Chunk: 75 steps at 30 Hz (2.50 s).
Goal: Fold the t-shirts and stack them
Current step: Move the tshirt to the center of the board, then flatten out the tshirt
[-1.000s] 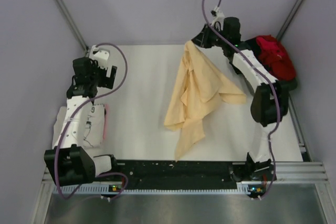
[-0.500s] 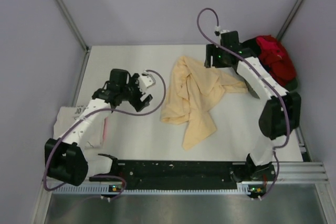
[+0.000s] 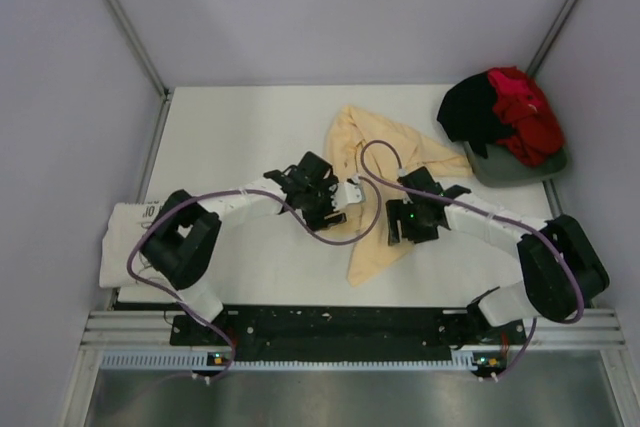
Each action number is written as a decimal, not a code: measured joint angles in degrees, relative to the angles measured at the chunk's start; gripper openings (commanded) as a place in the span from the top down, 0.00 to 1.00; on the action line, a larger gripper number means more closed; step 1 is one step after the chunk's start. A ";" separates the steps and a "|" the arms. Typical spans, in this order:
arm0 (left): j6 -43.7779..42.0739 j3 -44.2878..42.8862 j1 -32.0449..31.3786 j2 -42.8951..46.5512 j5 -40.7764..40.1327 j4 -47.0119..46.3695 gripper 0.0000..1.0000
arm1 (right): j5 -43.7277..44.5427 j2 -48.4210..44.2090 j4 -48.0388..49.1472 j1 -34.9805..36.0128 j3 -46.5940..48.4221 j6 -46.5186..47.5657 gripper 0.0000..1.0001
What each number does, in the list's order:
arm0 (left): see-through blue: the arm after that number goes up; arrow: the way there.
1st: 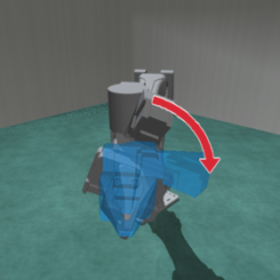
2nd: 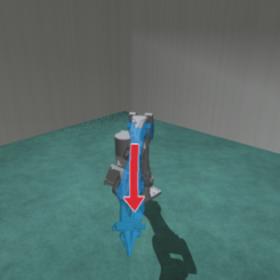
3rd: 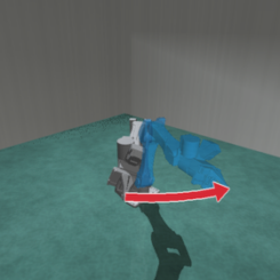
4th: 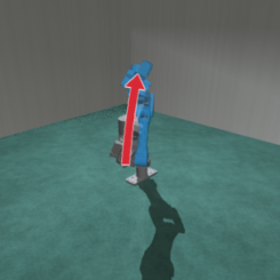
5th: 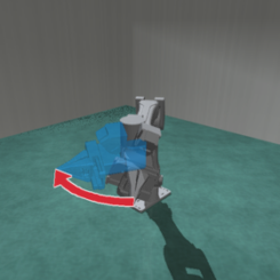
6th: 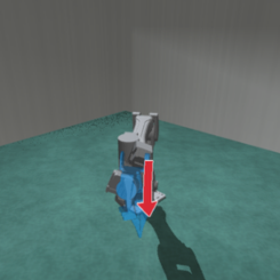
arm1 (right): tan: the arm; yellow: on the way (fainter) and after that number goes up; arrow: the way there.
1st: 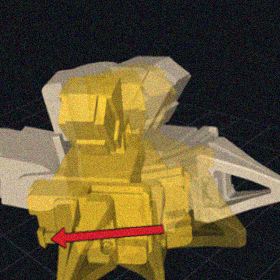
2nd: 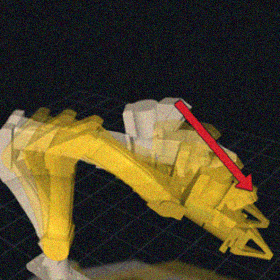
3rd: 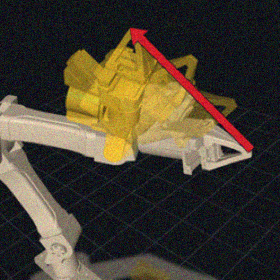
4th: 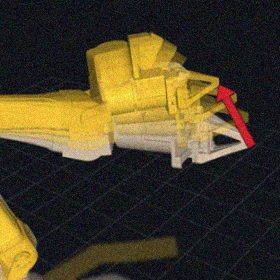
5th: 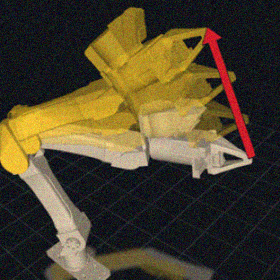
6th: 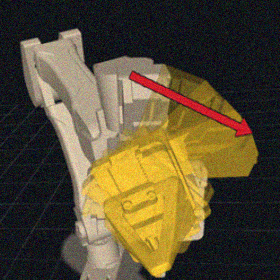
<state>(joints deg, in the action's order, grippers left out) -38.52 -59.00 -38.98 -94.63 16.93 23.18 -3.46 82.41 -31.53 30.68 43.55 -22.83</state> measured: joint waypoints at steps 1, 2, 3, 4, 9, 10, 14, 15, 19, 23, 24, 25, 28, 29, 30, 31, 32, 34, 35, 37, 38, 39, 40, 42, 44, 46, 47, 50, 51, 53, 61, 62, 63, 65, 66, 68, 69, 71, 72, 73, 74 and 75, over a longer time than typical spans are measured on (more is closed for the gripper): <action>0.70 -0.81 -0.33 -1.46 -1.51 -0.63 0.47 | -0.24 -0.63 0.59 -0.09 -0.35 -0.87 0.34; 1.16 -1.64 -0.48 -2.89 -3.26 -1.33 0.56 | -0.28 -1.29 2.21 -0.11 -0.81 -1.53 0.38; 1.88 -2.01 -0.48 -3.74 -4.92 -2.29 0.61 | -0.59 -1.62 3.58 -0.15 -1.18 -2.12 0.42; 2.54 -2.10 -0.39 -4.31 -6.45 -3.21 0.72 | -1.16 -1.70 5.42 -0.15 -1.75 -2.67 0.52; 4.28 -2.10 0.00 -4.11 -10.32 -4.33 1.00 | -4.68 -1.20 11.76 -0.20 -4.24 -4.72 1.00; 4.39 -2.10 0.02 -3.96 -10.60 -4.20 1.00 | -5.07 -1.11 12.22 -0.20 -4.31 -4.76 1.00; 6.21 -2.08 1.79 -1.16 -9.90 -1.51 1.00 | -5.05 -3.76 11.04 -1.62 -4.20 -4.26 1.00; 7.04 -2.10 3.39 0.33 -8.52 -0.20 1.00 | -4.72 -5.86 9.35 -2.80 -3.65 -3.65 1.00; 9.75 -3.58 15.93 8.68 -1.01 6.64 1.00 | -0.70 -15.50 2.03 -7.98 4.02 0.96 1.00; 9.01 -4.24 23.26 17.44 3.45 12.31 1.00 | 4.17 -21.97 0.20 -10.19 19.10 7.91 1.00; 8.39 -3.91 23.41 20.15 4.81 14.01 1.00 | 4.96 -22.53 0.20 -10.36 22.40 9.57 1.00; 7.78 -3.52 23.41 22.86 6.29 15.82 1.00 | 5.42 -22.69 0.15 -10.54 25.44 11.19 1.00; 6.45 -3.41 23.41 28.06 9.94 21.57 1.00 | 6.36 -21.03 -0.20 -11.43 33.16 15.61 1.00; 6.25 -3.63 23.69 29.09 11.10 23.69 1.00 | 6.34 -19.63 -0.94 -11.74 35.52 17.20 1.00; 6.10 -3.91 23.93 29.66 11.82 25.35 1.00 | 6.19 -18.01 -1.62 -11.82 37.57 18.45 1.00; 5.99 -4.57 24.20 29.86 12.46 27.43 1.00 | 5.62 -15.89 -2.56 -11.87 40.00 19.65 1.00; 5.81 -5.64 24.41 29.86 12.87 29.59 1.00 | 4.55 -13.64 -3.30 -11.89 42.21 20.41 1.00; 5.77 -9.07 25.11 29.75 13.25 33.79 1.00 | 1.07 -8.41 -5.14 -11.96 47.95 21.05 1.00; 5.81 -11.61 25.66 29.73 13.14 35.52 1.00 | -0.42 -6.36 -5.60 -12.07 50.38 21.05 1.00; 6.78 -20.31 27.78 29.49 11.45 38.45 1.00 | -4.59 -0.28 -7.26 -12.07 59.04 20.22 1.00; 7.30 -24.39 28.74 29.42 10.19 38.56 1.00 | -6.58 2.97 -7.54 -12.00 64.15 19.67 1.00; 8.28 -29.77 29.88 29.22 8.33 38.42 1.00 | -8.37 6.10 -7.43 -11.85 69.33 19.17 1.00; 9.22 -35.12 30.82 29.03 6.27 37.92 1.00 | -10.36 9.62 -7.61 -11.43 75.71 18.49 1.00; 11.34 -44.59 32.11 28.35 2.36 36.72 1.00 | -14.12 15.41 -6.25 -10.95 86.77 16.61 1.00; 13.62 -54.66 33.09 27.08 -1.62 35.41 1.00 | -18.86 19.43 -2.91 -10.54 95.38 13.53 1.00; 15.08 -61.99 33.53 26.05 -4.04 34.27 1.00 | -21.90 19.87 0.17 -10.32 97.09 11.30 1.00; 15.72 -65.37 33.70 25.46 -4.55 33.94 1.00 | -23.32 19.52 2.12 -10.19 96.83 10.51 1.00; 16.28 -67.23 33.73 26.38 -2.25 33.94 1.00 | -25.27 16.44 7.56 -10.19 90.16 9.92 1.00; 16.09 -66.18 33.73 27.06 -0.39 34.16 1.00 | -25.66 15.34 8.61 -10.23 87.25 10.01 1.00; 15.34 -59.49 33.70 29.35 8.02 34.45 1.00 | -26.47 14.08 9.86 -10.51 82.23 10.40 1.00; 9.66 -31.08 16.09 26.18 24.24 39.04 0.96 | -26.12 16.65 10.34 -15.06 65.22 13.44 1.00; 9.07 -28.04 12.22 24.83 24.15 38.82 0.89 | -25.62 17.64 10.12 -15.67 64.06 14.12 1.00; 8.59 -25.46 8.39 23.69 23.82 38.58 0.81 | -24.81 18.73 9.64 -16.26 62.90 14.78 1.00; 8.07 -20.90 0.17 22.18 22.03 36.65 0.59 | -23.02 20.92 8.72 -17.44 60.48 15.76 1.00; 7.43 -19.23 -3.98 21.44 21.53 35.95 0.46 | -22.03 22.08 8.09 -18.14 59.43 16.13 1.00; 6.36 -17.44 -12.13 19.87 20.74 35.06 0.36 | -19.32 24.57 6.82 -19.65 58.42 16.70 0.92; 5.73 -17.35 -14.82 19.12 20.59 34.82 0.34 | -18.12 25.62 6.29 -20.37 58.42 16.81 0.79; 5.01 -17.53 -19.43 17.53 19.50 33.83 0.32 | -14.73 27.82 5.75 -21.92 58.55 16.90 0.47; 5.03 -18.03 -20.13 16.83 18.10 33.90 0.30 | -12.57 29.22 4.61 -22.71 59.47 17.18 0.39; 4.98 -18.60 -20.11 16.28 16.61 33.79 0.28 | -10.78 30.97 3.30 -23.32 61.27 17.18 0.37; 4.98 -19.21 -19.43 15.78 14.53 33.51 0.27 | -8.66 33.44 1.42 -23.96 64.59 17.53 0.36; 4.98 -19.61 -17.86 15.56 12.15 32.83 0.27 | -6.75 36.00 -0.15 -24.52 68.28 17.51 0.36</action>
<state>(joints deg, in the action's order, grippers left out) -33.54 -78.61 -56.84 -79.07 29.08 56.01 -10.22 118.41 -31.68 6.15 111.83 -5.32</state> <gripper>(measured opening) 0.715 0.609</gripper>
